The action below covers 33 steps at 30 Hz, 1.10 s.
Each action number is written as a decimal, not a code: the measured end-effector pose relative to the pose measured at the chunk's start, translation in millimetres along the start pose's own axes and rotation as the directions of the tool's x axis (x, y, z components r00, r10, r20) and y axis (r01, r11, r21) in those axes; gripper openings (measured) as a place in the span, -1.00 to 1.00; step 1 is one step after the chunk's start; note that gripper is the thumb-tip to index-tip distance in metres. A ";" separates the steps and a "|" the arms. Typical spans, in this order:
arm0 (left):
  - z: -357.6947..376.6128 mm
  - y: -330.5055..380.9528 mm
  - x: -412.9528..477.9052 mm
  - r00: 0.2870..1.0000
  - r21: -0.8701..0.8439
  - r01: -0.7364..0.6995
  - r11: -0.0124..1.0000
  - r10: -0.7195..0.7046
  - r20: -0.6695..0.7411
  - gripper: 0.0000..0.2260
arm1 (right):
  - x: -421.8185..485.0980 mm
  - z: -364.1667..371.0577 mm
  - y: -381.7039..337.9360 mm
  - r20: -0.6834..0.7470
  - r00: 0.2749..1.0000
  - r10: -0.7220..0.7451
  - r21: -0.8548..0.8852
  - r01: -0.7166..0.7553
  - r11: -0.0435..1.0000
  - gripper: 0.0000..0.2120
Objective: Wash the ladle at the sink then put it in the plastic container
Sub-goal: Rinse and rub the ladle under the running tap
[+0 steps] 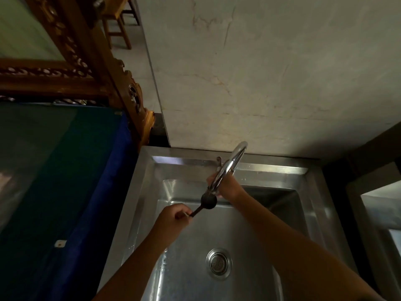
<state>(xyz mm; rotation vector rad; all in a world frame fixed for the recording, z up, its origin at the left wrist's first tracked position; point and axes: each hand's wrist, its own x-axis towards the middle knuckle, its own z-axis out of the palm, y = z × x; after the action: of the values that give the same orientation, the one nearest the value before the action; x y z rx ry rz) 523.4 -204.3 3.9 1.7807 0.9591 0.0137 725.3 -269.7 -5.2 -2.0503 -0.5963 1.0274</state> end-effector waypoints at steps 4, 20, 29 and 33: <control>-6.3 2.6 -5.4 0.999 0.089 -0.026 0.996 0.028 -0.024 -0.88 | -21.7 6.3 15.2 0.067 0.997 0.040 0.026 -0.042 0.999 -0.81; -4.1 43.0 -13.0 0.970 0.352 -0.193 0.916 0.231 -0.071 -0.88 | -75.4 -6.5 14.9 0.130 0.990 0.061 0.640 -0.131 0.757 -0.78; 24.4 74.2 6.6 0.994 0.037 -0.106 0.994 0.107 -0.033 -0.87 | -75.9 -39.7 11.9 -0.049 0.999 0.018 0.603 0.015 0.797 -0.77; 30.0 79.2 10.5 0.996 -0.163 -0.084 0.983 0.089 0.021 -0.89 | -74.3 -52.3 12.9 -0.125 0.992 0.011 0.527 0.057 0.848 -0.75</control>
<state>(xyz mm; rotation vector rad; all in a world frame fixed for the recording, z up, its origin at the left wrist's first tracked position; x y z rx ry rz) 590.6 -230.6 49.6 1.6662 0.8358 0.1179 726.9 -349.5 40.0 -1.5923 -0.2298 0.9162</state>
